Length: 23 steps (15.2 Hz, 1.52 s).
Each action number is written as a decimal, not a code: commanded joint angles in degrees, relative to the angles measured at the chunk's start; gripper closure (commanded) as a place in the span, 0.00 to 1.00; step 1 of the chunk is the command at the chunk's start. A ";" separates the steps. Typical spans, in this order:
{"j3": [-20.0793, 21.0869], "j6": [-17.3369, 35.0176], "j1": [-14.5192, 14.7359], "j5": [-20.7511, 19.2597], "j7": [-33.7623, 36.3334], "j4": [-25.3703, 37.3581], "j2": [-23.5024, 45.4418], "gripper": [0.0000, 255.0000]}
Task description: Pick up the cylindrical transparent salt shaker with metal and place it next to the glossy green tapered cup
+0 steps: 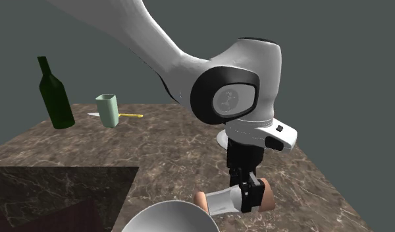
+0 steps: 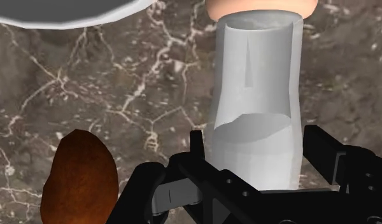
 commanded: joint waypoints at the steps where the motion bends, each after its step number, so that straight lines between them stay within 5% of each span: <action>1: -0.06 -1.45 0.00 -0.10 -0.02 0.44 -1.01 1.00; 23: -0.20 -16.99 0.25 -0.88 0.19 7.64 -9.37 1.00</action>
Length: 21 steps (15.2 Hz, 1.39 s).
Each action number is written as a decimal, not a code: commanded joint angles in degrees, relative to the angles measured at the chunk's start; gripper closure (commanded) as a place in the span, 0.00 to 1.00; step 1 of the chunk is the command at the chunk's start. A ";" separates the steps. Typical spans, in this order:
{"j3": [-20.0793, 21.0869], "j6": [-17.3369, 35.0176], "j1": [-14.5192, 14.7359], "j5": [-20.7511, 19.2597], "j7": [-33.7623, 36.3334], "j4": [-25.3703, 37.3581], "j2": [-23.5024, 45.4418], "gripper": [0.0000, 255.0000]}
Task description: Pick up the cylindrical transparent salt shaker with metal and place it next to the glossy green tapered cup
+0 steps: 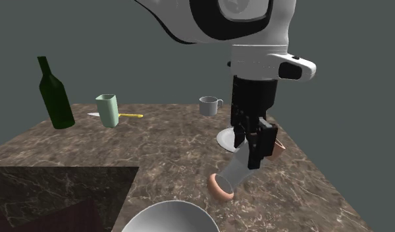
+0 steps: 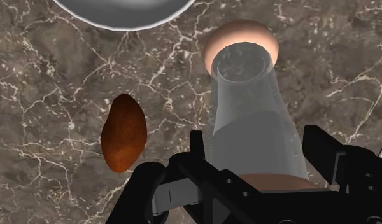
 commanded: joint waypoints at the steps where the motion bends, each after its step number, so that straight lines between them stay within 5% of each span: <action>1: 0.04 -1.43 0.06 -0.05 0.08 0.88 -0.53 1.00; 15: 0.06 -11.56 0.12 -0.19 -0.02 8.67 -2.89 1.00; 21: 3.94 -11.25 4.21 -0.35 8.00 5.39 -5.63 1.00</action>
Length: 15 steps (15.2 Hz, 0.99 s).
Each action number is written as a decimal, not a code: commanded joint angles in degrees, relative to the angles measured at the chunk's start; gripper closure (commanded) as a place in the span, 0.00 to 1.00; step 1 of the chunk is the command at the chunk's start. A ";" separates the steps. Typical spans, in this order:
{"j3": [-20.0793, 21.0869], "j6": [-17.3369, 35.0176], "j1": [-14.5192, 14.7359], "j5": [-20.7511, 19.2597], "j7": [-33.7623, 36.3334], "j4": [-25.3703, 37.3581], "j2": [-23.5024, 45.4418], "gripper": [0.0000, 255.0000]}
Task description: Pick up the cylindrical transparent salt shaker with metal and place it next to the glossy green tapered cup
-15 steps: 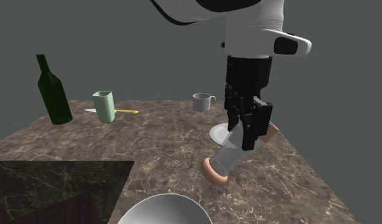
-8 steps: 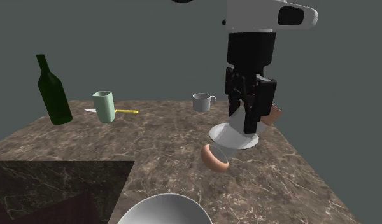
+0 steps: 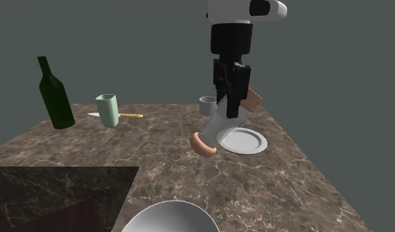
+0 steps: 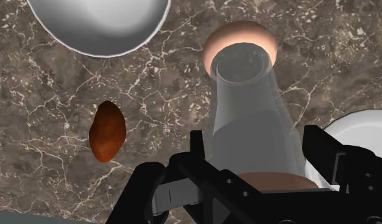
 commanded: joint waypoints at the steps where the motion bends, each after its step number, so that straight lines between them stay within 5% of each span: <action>1: 1.38 0.29 1.42 -0.02 2.88 -1.45 -1.10 1.00; 15: 10.87 -0.77 10.86 0.16 21.73 1.17 0.95 1.00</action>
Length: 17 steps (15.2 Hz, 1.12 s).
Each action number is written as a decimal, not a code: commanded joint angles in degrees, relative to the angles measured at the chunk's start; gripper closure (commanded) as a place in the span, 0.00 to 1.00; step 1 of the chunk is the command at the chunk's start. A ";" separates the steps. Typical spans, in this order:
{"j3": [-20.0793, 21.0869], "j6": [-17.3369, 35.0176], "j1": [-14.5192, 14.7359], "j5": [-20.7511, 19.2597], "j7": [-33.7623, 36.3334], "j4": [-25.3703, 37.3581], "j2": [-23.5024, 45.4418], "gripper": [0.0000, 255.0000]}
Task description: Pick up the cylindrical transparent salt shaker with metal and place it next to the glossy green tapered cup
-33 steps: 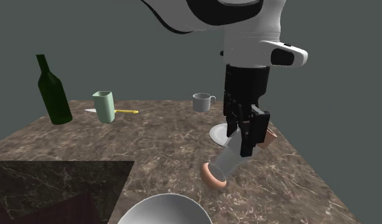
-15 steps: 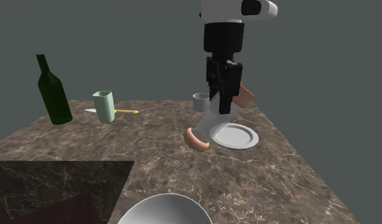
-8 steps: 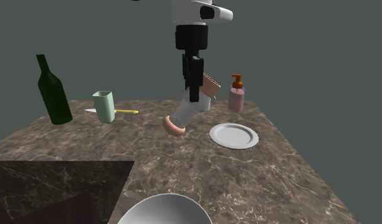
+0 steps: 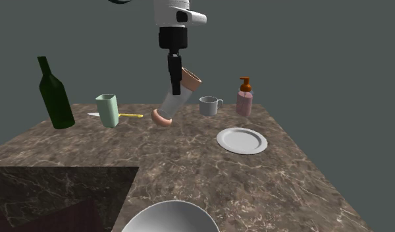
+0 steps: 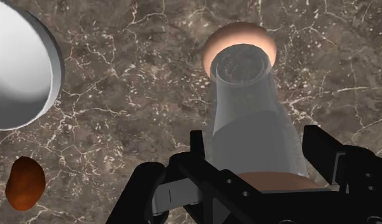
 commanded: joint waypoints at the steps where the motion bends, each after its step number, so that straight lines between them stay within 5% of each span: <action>1: 1.36 -0.32 1.43 -0.10 2.88 1.14 0.87 1.00; 17: 9.39 -6.56 14.43 -4.68 23.82 22.99 17.60 1.00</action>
